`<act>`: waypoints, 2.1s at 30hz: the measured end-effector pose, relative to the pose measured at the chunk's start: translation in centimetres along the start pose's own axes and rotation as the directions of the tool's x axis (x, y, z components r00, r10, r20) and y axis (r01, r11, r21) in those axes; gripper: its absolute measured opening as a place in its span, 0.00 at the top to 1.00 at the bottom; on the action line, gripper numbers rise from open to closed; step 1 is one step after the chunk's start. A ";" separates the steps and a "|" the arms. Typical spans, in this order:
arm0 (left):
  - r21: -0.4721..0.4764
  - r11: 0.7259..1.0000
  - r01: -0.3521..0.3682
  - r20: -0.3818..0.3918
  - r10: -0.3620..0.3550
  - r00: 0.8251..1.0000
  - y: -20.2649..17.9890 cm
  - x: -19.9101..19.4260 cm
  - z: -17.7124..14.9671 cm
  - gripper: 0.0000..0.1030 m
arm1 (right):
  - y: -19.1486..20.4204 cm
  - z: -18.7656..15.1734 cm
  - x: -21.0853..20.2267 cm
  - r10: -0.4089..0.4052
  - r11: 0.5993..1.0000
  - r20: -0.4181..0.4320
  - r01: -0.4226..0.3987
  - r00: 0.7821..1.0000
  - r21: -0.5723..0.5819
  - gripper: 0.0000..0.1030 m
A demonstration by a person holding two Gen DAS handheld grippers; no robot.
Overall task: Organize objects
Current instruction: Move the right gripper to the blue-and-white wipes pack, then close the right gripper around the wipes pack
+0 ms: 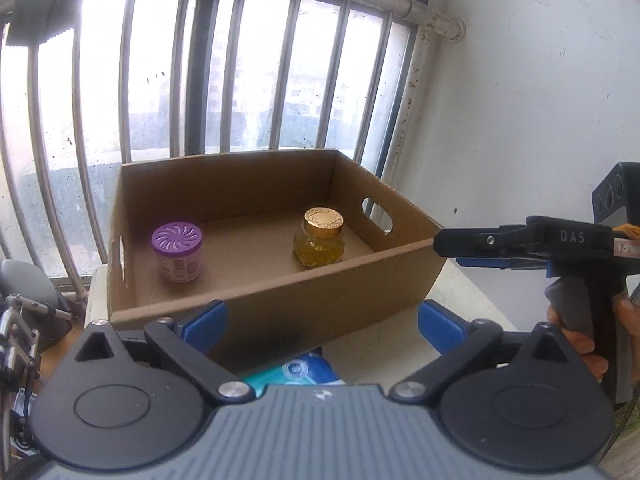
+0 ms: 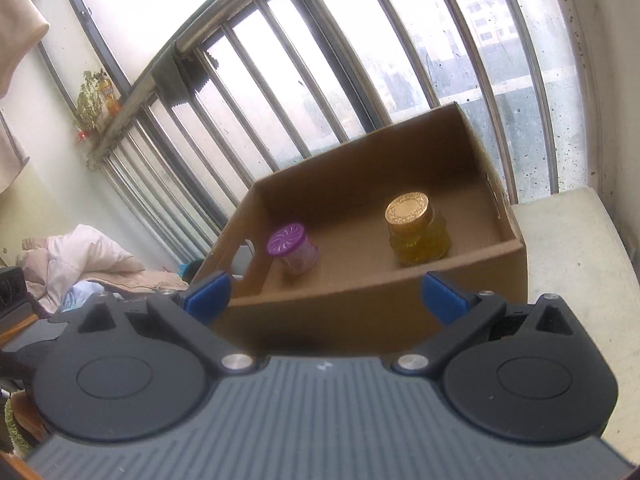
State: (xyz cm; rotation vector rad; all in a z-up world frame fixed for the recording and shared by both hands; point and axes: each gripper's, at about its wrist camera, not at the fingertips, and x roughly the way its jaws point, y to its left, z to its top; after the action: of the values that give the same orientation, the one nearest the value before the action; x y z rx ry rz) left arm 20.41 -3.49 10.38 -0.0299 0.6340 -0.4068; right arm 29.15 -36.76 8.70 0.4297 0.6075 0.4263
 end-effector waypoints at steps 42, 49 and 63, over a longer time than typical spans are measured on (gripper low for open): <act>0.019 0.999 0.045 -0.116 -0.042 0.992 -2.1 5.8 -9.4 0.00 | 0.9 -10.2 11.6 0.274 0.953 -0.309 -0.214 0.911 0.213 0.00; 0.038 0.991 0.130 -0.121 -0.125 0.985 -4.2 6.3 -9.8 0.00 | -1.1 -10.5 8.7 0.222 0.960 -0.286 -0.157 0.932 0.231 0.00; 0.059 0.985 0.159 -0.115 -0.152 0.982 -4.8 6.6 -10.4 0.00 | -2.2 -11.3 7.6 0.177 0.963 -0.261 -0.113 0.949 0.244 0.00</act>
State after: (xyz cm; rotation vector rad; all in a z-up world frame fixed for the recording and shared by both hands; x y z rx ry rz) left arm 17.47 -9.41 -1.11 0.0082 0.7291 -0.5844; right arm 28.35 -31.89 -4.22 0.6414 0.9095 0.5680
